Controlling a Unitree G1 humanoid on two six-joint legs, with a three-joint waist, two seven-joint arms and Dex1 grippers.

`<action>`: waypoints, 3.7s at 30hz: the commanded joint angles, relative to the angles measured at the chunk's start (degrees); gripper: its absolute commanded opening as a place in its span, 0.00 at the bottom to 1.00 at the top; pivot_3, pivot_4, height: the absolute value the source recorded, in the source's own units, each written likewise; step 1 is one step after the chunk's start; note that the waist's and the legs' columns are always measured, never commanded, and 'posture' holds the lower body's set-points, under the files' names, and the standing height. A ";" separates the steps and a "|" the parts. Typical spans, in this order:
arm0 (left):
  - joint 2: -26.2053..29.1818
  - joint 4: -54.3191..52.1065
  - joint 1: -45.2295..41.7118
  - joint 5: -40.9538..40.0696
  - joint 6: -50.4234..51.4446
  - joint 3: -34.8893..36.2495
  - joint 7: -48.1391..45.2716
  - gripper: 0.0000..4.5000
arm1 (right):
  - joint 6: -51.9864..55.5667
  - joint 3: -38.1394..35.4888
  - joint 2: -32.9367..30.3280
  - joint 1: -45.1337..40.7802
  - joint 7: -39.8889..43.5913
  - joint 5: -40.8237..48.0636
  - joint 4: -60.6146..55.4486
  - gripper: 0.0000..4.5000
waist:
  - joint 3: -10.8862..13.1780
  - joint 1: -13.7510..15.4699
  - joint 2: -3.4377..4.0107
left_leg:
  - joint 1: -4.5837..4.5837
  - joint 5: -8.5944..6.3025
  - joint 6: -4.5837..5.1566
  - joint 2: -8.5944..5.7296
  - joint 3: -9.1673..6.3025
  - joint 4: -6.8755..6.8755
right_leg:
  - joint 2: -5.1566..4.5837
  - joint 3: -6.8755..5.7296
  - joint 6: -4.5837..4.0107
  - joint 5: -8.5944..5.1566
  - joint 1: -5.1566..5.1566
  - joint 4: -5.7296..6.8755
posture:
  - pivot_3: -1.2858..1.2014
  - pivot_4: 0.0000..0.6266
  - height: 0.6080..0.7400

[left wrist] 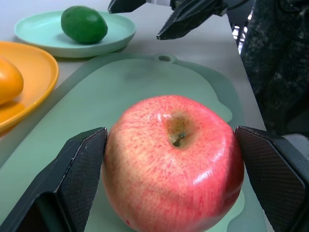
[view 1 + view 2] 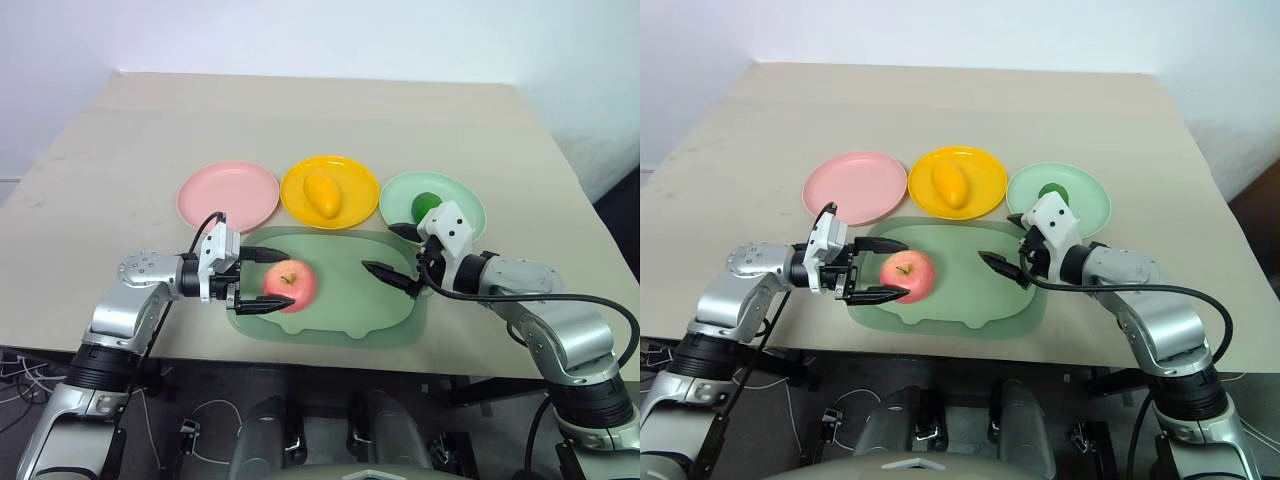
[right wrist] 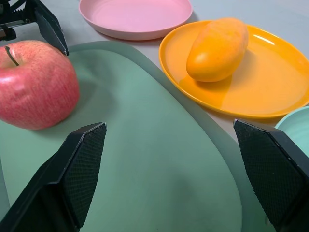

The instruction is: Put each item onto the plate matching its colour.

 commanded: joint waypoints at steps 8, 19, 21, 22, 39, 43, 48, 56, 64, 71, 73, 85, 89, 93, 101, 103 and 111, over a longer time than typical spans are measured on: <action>1.03 0.51 -1.51 2.77 3.59 -2.31 1.16 0.99 | -0.33 -0.80 -0.34 0.22 -0.34 0.04 -2.06 1.00 | -0.02 0.04 0.04 | 0.00 0.00 0.01 0.00 0.00 0.00 | 0.00 0.00 0.05 -0.03 0.02 0.00 | 0.52 0.24 0.67; 1.99 -6.78 -0.84 -0.02 9.75 -0.01 3.42 0.79 | -0.93 -0.34 -0.52 0.20 0.17 -0.77 -1.54 1.00 | -0.02 -0.06 0.04 | -0.02 0.00 0.01 0.00 0.00 -0.02 | 0.02 0.00 0.05 -0.03 -0.03 0.00 | 0.52 0.24 0.67; 1.25 -7.87 -1.65 -2.87 12.54 2.19 5.05 0.79 | -0.95 -0.38 -0.41 0.10 0.27 -0.69 -1.56 1.00 | -0.01 0.03 0.03 | -0.03 0.00 0.01 0.00 0.00 -0.02 | 0.01 0.00 0.06 -0.03 -0.03 0.00 | 0.52 0.24 0.67; 0.93 -8.16 -2.28 -4.28 13.93 3.47 6.04 0.79 | -0.96 -0.39 -0.37 0.07 0.29 -0.68 -1.54 1.00 | 0.01 0.02 0.01 | -0.04 0.00 0.01 0.00 0.00 -0.01 | 0.01 0.00 0.06 -0.03 -0.03 -0.01 | 0.52 0.24 0.67; -1.62 18.89 -13.91 6.78 0.57 13.84 28.99 0.79 | -1.69 0.35 1.42 -0.84 0.88 0.25 -0.81 1.00 | 0.04 0.13 -0.04 | -0.09 0.00 0.02 -0.01 0.00 0.00 | 0.03 -0.01 0.03 0.16 -0.05 0.00 | 0.52 0.24 0.67; -3.89 26.60 -19.07 8.20 -2.04 14.36 32.47 0.79 | -1.79 0.50 1.63 -1.45 1.07 0.10 -0.40 1.00 | 0.06 0.20 -0.08 | -0.13 -0.04 0.08 -0.03 0.00 0.01 | 0.02 -0.02 0.03 0.17 -0.07 -0.02 | 0.52 0.24 0.67; -5.32 33.65 -23.12 9.62 -2.74 14.30 34.49 0.79 | -2.10 0.52 1.47 -1.49 1.14 -0.11 -0.02 1.00 | 0.06 -0.18 -0.09 | -0.13 -0.03 0.09 -0.02 0.00 0.01 | 0.05 -0.02 0.09 0.21 -0.08 0.03 | 0.52 0.24 0.67; -5.74 42.59 -26.58 13.85 -6.33 12.74 36.60 1.00 | -2.77 0.55 1.46 -0.91 0.89 -0.56 0.39 1.00 | 0.06 -0.08 -0.09 | -0.10 -0.02 0.09 0.00 0.00 0.02 | 0.07 -0.04 0.11 0.21 -0.06 0.08 | 0.52 0.24 0.67; -5.25 40.35 -25.83 12.69 -6.72 14.20 35.59 1.00 | -3.53 0.69 1.66 -0.82 0.95 -0.75 0.78 1.00 | 0.06 -0.10 -0.10 | -0.10 -0.03 0.09 -0.01 0.00 0.03 | 0.05 -0.04 0.11 0.21 -0.07 0.08 | 0.52 0.24 0.67; -2.30 22.98 -18.03 6.72 -2.07 18.55 32.49 1.00 | -4.40 0.60 1.89 -0.68 1.56 -0.64 1.34 1.00 | 0.07 -0.42 -0.11 | -0.11 -0.02 0.09 0.01 0.00 0.02 | 0.07 -0.04 0.11 0.21 -0.09 0.10 | 0.52 0.24 0.67; -0.97 16.43 -14.14 4.96 0.58 19.73 31.67 1.00 | -4.80 0.66 2.06 -0.66 1.79 -0.59 1.56 1.00 | 0.07 -0.44 -0.10 | -0.10 -0.02 0.08 0.01 0.00 0.01 | 0.07 -0.04 0.12 0.21 -0.09 0.11 | 0.52 0.24 0.67; -1.61 12.61 -7.13 1.87 3.24 23.18 34.76 1.00 | -5.41 1.28 2.65 -1.70 2.47 -0.86 3.09 1.00 | 0.06 0.32 -0.10 | -0.07 -0.03 0.07 -0.04 0.00 0.03 | -0.02 -0.03 0.04 0.14 -0.01 0.05 | 0.52 0.24 0.67; -6.20 19.98 -12.70 4.25 -1.15 20.13 35.10 1.00 | -5.79 1.69 2.73 -2.70 2.69 -1.40 4.09 1.00 | 0.05 0.30 -0.13 | -0.09 -0.04 0.07 -0.09 0.01 0.07 | -0.04 -0.04 0.07 0.19 0.02 0.03 | 0.52 0.24 0.67; -9.44 29.64 -19.17 7.15 -4.60 17.19 34.83 1.00 | -5.56 1.66 2.68 -2.95 2.35 -1.56 3.76 1.00 | 0.05 0.07 -0.13 | -0.10 -0.03 0.08 -0.08 0.01 0.07 | 0.01 -0.05 0.12 0.21 0.00 0.08 | 0.52 0.24 0.67; -7.81 36.17 -23.03 11.38 -7.63 16.09 37.52 1.00 | -4.69 0.89 1.78 -1.69 1.98 -1.94 1.88 1.00 | 0.06 -0.42 -0.14 | -0.07 0.07 0.21 0.05 0.05 0.02 | 0.13 -0.04 0.16 0.21 -0.12 0.23 | 0.52 0.24 0.67; -7.06 36.90 -22.33 12.85 -9.61 16.43 39.93 1.00 | -4.67 0.77 1.68 -1.43 1.93 -1.96 1.69 1.00 | 0.06 -0.34 -0.14 | -0.07 0.05 0.18 0.04 0.05 0.03 | 0.10 -0.04 0.16 0.21 -0.11 0.22 | 0.52 0.24 0.67; -8.76 35.62 -21.98 12.87 -11.26 16.26 42.13 1.00 | -5.13 2.30 1.88 -1.53 2.10 -2.61 1.95 1.00 | 0.05 0.09 -0.17 | -0.09 -0.02 0.09 -0.03 0.03 0.09 | 0.00 -0.04 0.14 0.20 -0.06 0.18 | 0.52 0.24 0.67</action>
